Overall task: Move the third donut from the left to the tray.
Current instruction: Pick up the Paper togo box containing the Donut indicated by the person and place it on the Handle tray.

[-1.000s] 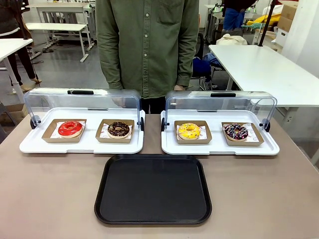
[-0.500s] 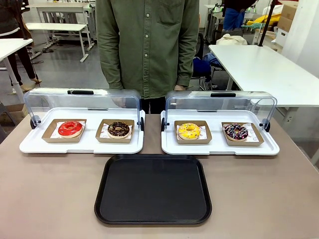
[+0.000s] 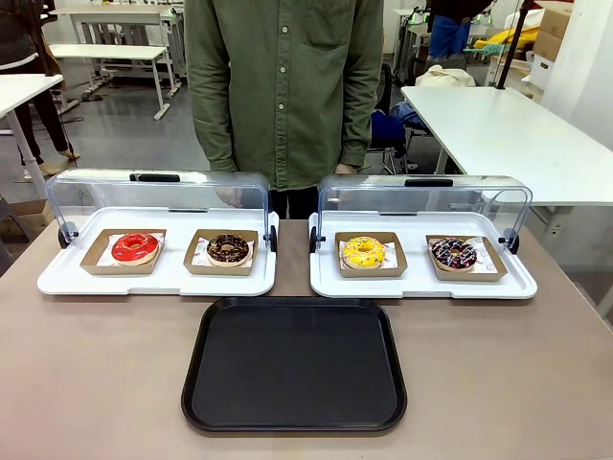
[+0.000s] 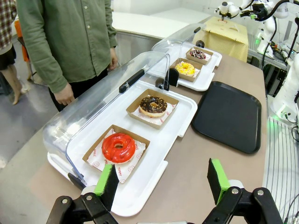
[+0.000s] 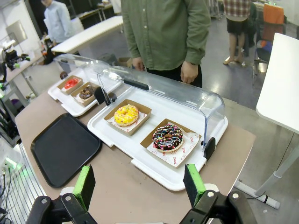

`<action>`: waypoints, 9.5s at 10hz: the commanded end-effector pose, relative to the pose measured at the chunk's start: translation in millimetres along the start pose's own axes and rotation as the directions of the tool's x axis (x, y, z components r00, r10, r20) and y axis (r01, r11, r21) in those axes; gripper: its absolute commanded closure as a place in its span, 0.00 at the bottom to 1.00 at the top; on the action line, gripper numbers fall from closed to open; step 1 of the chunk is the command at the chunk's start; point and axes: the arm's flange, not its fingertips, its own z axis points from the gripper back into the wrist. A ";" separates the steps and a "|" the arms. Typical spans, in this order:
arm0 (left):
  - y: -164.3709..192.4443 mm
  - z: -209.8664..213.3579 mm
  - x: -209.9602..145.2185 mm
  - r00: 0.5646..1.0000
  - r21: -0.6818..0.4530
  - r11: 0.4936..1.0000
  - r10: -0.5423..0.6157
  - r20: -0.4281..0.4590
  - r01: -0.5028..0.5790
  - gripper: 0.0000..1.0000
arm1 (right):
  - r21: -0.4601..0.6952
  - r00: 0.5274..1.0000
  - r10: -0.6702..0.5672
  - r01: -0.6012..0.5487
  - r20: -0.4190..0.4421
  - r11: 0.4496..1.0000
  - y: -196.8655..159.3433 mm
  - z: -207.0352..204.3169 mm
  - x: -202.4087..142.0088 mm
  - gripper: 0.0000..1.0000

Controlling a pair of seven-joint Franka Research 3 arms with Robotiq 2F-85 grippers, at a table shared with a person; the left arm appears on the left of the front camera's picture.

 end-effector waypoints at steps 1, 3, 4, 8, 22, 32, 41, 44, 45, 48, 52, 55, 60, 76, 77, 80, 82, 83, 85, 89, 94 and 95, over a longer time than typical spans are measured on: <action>-0.8 0.2 -0.4 1.000 -0.011 1.000 -0.006 0.004 0.006 0.00 | 0.001 0.999 0.024 -0.024 0.030 1.000 -2.1 -1.0 2.6 0.00; -0.8 0.2 -0.4 1.000 -0.011 1.000 -0.006 0.004 0.006 0.00 | 0.001 0.999 0.024 -0.024 0.030 1.000 -2.1 -1.0 2.6 0.00; -0.8 0.2 -0.4 1.000 -0.011 1.000 -0.006 0.004 0.006 0.00 | 0.001 0.999 0.024 -0.024 0.030 1.000 -2.1 -1.0 2.6 0.00; -0.8 0.2 -0.4 1.000 -0.011 1.000 -0.006 0.004 0.006 0.00 | 0.001 0.999 0.024 -0.024 0.030 1.000 -2.1 -1.0 2.6 0.00; -0.8 0.2 -0.4 1.000 -0.011 1.000 -0.006 0.004 0.006 0.00 | 0.001 0.999 0.024 -0.024 0.030 1.000 -2.1 -1.0 2.6 0.00; -0.8 0.2 -0.4 1.000 -0.011 1.000 -0.006 0.004 0.006 0.00 | 0.001 0.999 0.024 -0.024 0.030 1.000 -2.1 -1.0 2.6 0.00; -0.8 0.2 -0.4 1.000 -0.011 1.000 -0.006 0.004 0.006 0.00 | 0.001 0.999 0.024 -0.024 0.030 1.000 -2.1 -1.0 2.6 0.00; -0.8 0.2 -0.4 1.000 -0.011 1.000 -0.006 0.004 0.006 0.00 | 0.001 0.999 0.024 -0.024 0.030 1.000 -2.1 -1.0 2.6 0.00; -0.8 0.2 -0.4 1.000 -0.011 1.000 -0.006 0.004 0.006 0.00 | 0.001 0.999 0.024 -0.024 0.030 1.000 -2.1 -1.0 2.6 0.00; -0.8 0.2 -0.4 1.000 -0.011 1.000 -0.006 0.004 0.006 0.00 | 0.001 0.999 0.024 -0.024 0.030 1.000 -2.1 -1.0 2.6 0.00; -0.8 0.2 -0.4 1.000 -0.011 1.000 -0.006 0.004 0.006 0.00 | 0.001 0.999 0.024 -0.024 0.030 1.000 -2.1 -1.0 2.6 0.00; -0.8 0.2 -0.4 1.000 -0.011 1.000 -0.006 0.004 0.006 0.00 | 0.001 0.999 0.024 -0.024 0.030 1.000 -2.1 -1.0 2.6 0.00; -0.8 0.2 -0.4 1.000 -0.011 1.000 -0.006 0.004 0.006 0.00 | 0.001 0.999 0.024 -0.024 0.030 1.000 -2.1 -1.0 2.6 0.00; -0.8 0.2 -0.4 1.000 -0.011 1.000 -0.006 0.004 0.006 0.00 | 0.001 0.999 0.024 -0.024 0.030 1.000 -2.1 -1.0 2.6 0.00; -0.8 0.2 -0.4 1.000 -0.011 1.000 -0.006 0.004 0.006 0.00 | 0.001 0.999 0.024 -0.024 0.030 1.000 -2.1 -1.0 2.6 0.00; -0.8 0.2 -0.4 1.000 -0.011 1.000 -0.006 0.004 0.006 0.00 | 0.001 0.999 0.024 -0.024 0.030 1.000 -2.1 -1.0 2.6 0.00; -0.8 0.2 -0.4 1.000 -0.011 1.000 -0.006 0.004 0.006 0.00 | 0.001 0.999 0.024 -0.024 0.030 1.000 -2.1 -1.0 2.6 0.00; -0.8 0.2 -0.4 1.000 -0.011 1.000 -0.006 0.004 0.006 0.00 | 0.001 0.999 0.024 -0.024 0.030 1.000 -2.1 -1.0 2.6 0.00; -0.8 0.2 -0.4 1.000 -0.011 1.000 -0.006 0.004 0.006 0.00 | 0.006 1.000 0.003 -0.003 -0.018 1.000 11.2 -7.7 10.8 0.00; -0.8 0.2 -0.4 1.000 -0.011 1.000 -0.006 0.004 0.006 0.00 | -0.103 0.969 0.167 -0.188 -0.181 0.977 80.8 -75.6 56.4 0.00; -0.8 0.2 -0.4 1.000 -0.011 1.000 -0.006 0.004 0.006 0.00 | 0.012 0.767 0.455 -0.505 -0.453 0.863 157.6 -175.9 56.6 0.00; -0.8 0.2 -0.4 1.000 -0.011 1.000 -0.006 0.004 0.006 0.00 | 0.044 0.727 0.481 -0.531 -0.490 0.847 164.2 -193.7 56.3 0.00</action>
